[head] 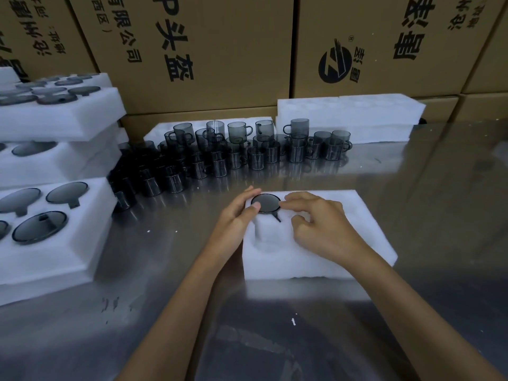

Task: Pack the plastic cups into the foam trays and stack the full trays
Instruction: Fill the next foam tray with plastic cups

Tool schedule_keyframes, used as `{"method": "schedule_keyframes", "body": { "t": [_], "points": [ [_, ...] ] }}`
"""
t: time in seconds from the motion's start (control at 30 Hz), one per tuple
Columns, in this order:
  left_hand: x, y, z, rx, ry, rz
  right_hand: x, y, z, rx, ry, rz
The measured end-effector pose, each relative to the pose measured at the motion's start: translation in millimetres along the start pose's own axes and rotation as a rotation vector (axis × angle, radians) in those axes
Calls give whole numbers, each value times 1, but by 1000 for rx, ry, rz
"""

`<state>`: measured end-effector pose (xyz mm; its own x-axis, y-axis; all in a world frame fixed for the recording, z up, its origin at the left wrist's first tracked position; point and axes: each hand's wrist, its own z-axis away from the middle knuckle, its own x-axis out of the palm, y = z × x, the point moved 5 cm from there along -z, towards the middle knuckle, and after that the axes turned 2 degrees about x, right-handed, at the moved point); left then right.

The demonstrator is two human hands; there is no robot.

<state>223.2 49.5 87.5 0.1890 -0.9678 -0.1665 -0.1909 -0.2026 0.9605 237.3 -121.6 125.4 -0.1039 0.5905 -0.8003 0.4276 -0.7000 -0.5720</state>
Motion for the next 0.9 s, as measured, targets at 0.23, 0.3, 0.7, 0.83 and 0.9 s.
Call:
{"method": "schedule_keyframes", "body": {
  "t": [0.23,0.3,0.7,0.83,0.9],
  "points": [
    [-17,-10,-22,-73,215,121,-41,1,-74,134,57,-242],
    [-17,-14,-31,-98,279,82,-53,12,-114,184,136,-169],
    [-22,-41,-76,-110,393,34,-37,84,-272,303,216,301],
    [-24,-40,-81,-119,387,44,-36,84,-276,187,366,237],
    [-23,-38,-79,-121,376,51,-41,77,-268,121,398,90]
  ]
}}
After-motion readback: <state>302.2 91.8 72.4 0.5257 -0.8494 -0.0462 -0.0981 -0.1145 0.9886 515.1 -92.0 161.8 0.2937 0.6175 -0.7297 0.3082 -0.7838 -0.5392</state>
